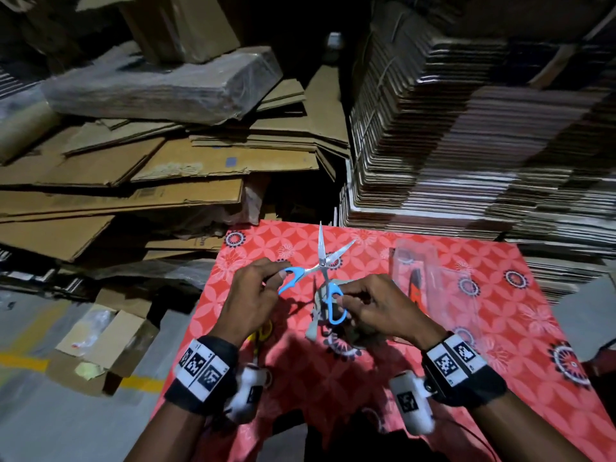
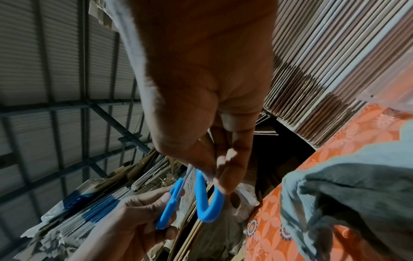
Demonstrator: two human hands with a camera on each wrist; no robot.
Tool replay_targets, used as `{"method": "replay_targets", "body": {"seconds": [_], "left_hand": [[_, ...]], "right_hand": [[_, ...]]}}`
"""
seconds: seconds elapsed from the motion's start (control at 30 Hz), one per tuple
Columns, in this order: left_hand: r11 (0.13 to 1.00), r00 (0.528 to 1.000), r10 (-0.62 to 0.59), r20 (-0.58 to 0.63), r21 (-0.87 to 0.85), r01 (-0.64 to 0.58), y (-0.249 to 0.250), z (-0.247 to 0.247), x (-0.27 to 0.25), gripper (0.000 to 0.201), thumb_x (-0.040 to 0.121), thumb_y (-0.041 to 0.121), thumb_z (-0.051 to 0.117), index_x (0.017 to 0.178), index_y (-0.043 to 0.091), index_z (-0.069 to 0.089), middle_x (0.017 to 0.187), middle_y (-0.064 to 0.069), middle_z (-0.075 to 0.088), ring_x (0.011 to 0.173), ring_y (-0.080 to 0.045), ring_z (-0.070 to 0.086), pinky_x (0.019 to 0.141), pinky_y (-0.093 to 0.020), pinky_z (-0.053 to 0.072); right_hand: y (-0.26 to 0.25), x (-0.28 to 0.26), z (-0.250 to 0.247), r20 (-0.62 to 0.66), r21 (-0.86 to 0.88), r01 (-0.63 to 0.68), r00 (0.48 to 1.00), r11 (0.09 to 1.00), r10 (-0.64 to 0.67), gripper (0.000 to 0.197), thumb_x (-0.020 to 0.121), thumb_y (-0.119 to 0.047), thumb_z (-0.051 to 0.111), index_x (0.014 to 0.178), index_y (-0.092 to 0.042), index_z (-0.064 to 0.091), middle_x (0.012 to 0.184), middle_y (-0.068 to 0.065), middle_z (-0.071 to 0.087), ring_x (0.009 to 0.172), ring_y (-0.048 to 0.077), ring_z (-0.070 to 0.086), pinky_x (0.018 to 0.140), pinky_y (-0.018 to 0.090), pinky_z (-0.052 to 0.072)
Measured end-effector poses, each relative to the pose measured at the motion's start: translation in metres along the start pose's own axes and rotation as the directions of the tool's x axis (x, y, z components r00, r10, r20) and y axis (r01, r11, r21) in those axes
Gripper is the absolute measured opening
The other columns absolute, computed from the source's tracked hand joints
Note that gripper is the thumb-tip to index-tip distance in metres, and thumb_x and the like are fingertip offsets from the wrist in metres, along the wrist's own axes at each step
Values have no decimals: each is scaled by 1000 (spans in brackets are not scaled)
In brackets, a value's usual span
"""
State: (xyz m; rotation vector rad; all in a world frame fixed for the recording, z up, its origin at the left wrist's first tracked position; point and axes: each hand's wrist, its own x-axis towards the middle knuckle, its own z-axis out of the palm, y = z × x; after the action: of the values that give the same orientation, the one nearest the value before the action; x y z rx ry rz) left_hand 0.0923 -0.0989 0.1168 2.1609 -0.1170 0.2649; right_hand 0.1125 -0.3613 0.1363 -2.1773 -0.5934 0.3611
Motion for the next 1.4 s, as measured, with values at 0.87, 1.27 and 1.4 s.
{"method": "replay_targets", "body": {"seconds": [0.87,1.27,1.4], "left_hand": [[475,845,-532,60,-805,356,61,47,22,29,105,19,60,86,0,73,83,-18,68,61,-18,65,55,-25,56],[458,842,-539,-34,-850,259,40,19,18,20,106,22,58,98,8,69,74,-4,69,65,-19,65,57,-27,58],[566,861,-495,-117,-796,216,43,24,16,21,105,21,61,99,6,74,74,-8,67,65,-23,61,58,-31,53]], "right_hand": [[-2,34,-1,84,437,2,996,900,-43,21,98,-17,73,107,1,79,82,20,77,72,24,75,70,34,60],[102,31,-9,-115,88,-290,948,953,298,24,87,-36,84,104,-21,75,102,-10,73,98,9,69,87,21,54],[98,37,14,-132,1,-224,966,975,222,58,80,-54,84,129,-30,65,124,-7,59,121,12,52,98,24,43]]}}
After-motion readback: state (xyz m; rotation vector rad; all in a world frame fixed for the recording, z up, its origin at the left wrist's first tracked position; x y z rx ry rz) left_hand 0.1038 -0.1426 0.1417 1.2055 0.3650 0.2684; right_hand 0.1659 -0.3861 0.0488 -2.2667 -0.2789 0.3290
